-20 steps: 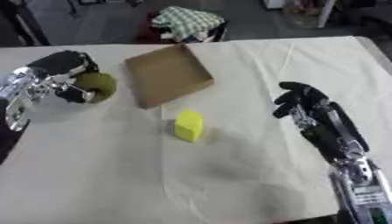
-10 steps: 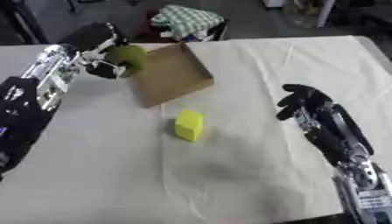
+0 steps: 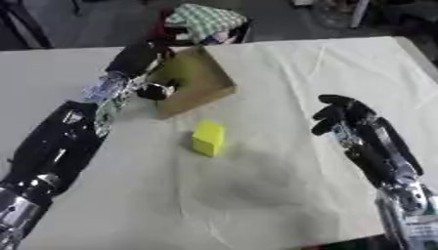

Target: Pick up objects on the table and place them in the box.

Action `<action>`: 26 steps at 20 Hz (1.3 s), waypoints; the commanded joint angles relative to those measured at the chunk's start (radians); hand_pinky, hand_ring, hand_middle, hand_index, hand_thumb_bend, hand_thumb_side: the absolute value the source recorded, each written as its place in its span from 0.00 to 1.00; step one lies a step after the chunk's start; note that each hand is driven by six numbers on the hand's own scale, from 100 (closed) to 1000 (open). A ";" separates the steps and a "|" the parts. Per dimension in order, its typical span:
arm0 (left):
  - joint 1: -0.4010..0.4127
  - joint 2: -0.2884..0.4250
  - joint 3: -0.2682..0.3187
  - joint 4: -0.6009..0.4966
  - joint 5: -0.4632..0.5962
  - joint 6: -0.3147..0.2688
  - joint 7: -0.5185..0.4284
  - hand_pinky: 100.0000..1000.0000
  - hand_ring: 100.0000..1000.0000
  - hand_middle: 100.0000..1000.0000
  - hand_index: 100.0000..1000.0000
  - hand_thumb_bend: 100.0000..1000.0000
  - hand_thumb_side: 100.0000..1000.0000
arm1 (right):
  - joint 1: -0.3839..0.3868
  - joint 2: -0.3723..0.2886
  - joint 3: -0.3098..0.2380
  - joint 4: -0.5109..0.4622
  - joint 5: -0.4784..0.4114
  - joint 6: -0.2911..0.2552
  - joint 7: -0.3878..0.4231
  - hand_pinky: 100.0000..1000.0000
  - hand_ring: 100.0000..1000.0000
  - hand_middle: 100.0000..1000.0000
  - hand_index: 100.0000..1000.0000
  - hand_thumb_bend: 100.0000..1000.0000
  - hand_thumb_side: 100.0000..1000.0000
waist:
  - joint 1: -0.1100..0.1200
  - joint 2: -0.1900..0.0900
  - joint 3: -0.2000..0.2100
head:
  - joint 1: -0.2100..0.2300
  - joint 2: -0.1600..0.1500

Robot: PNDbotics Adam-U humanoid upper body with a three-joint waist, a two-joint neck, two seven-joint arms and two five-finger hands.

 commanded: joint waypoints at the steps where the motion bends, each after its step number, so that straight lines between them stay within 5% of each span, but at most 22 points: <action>1: -0.024 0.027 0.005 -0.041 0.020 0.007 0.054 0.71 0.70 0.77 0.87 0.59 0.45 | -0.009 -0.008 -0.002 -0.013 -0.006 -0.002 0.003 0.54 0.50 0.53 0.78 0.00 0.59 | 0.000 -0.016 0.001 | -0.002 0.005; 3: -0.021 0.043 -0.004 -0.078 0.051 0.005 0.059 0.71 0.70 0.77 0.87 0.58 0.45 | -0.008 -0.009 -0.002 -0.013 -0.006 -0.002 0.003 0.54 0.50 0.53 0.78 0.00 0.59 | 0.001 -0.017 0.004 | -0.004 0.005; 5: -0.015 0.060 -0.020 -0.136 0.115 -0.014 0.053 0.68 0.66 0.71 0.85 0.47 0.40 | -0.008 -0.010 -0.002 -0.013 -0.006 -0.002 0.003 0.54 0.50 0.53 0.78 0.00 0.59 | 0.001 -0.017 0.007 | -0.007 0.005; 7: -0.008 0.084 -0.061 -0.211 0.213 -0.068 -0.002 0.64 0.55 0.57 0.76 0.36 0.32 | -0.008 -0.012 -0.003 -0.013 -0.005 -0.002 0.002 0.54 0.50 0.53 0.78 0.00 0.59 | 0.002 -0.017 0.009 | -0.009 0.005; 12: -0.001 0.153 -0.191 -0.356 0.378 -0.262 -0.400 0.68 0.62 0.66 0.82 0.33 0.36 | -0.008 -0.014 -0.003 -0.013 -0.005 -0.003 0.003 0.54 0.50 0.53 0.78 0.00 0.58 | 0.001 -0.017 0.012 | -0.015 0.005; 13: -0.003 0.160 -0.207 -0.372 0.403 -0.289 -0.486 0.69 0.63 0.68 0.84 0.48 0.31 | -0.008 -0.014 -0.002 -0.013 -0.005 -0.003 0.003 0.54 0.50 0.53 0.78 0.00 0.58 | 0.001 -0.017 0.012 | -0.016 0.005; 14: -0.004 0.164 -0.219 -0.382 0.423 -0.308 -0.560 0.69 0.63 0.68 0.84 0.32 0.36 | -0.008 -0.015 -0.002 -0.013 -0.005 -0.004 0.003 0.54 0.50 0.53 0.78 0.00 0.57 | 0.001 -0.018 0.013 | -0.017 0.005; 16: -0.006 0.159 -0.236 -0.388 0.451 -0.324 -0.654 0.69 0.64 0.70 0.84 0.34 0.37 | -0.009 -0.015 -0.001 -0.013 -0.006 -0.004 0.005 0.54 0.50 0.53 0.78 0.00 0.58 | -0.001 -0.018 0.014 | -0.020 0.005; 26: -0.002 0.087 -0.295 -0.309 0.423 -0.413 -0.801 0.71 0.67 0.71 0.83 0.37 0.35 | -0.012 -0.013 0.003 -0.014 -0.007 -0.005 0.009 0.54 0.50 0.53 0.78 0.00 0.58 | -0.006 -0.015 0.008 | -0.021 0.005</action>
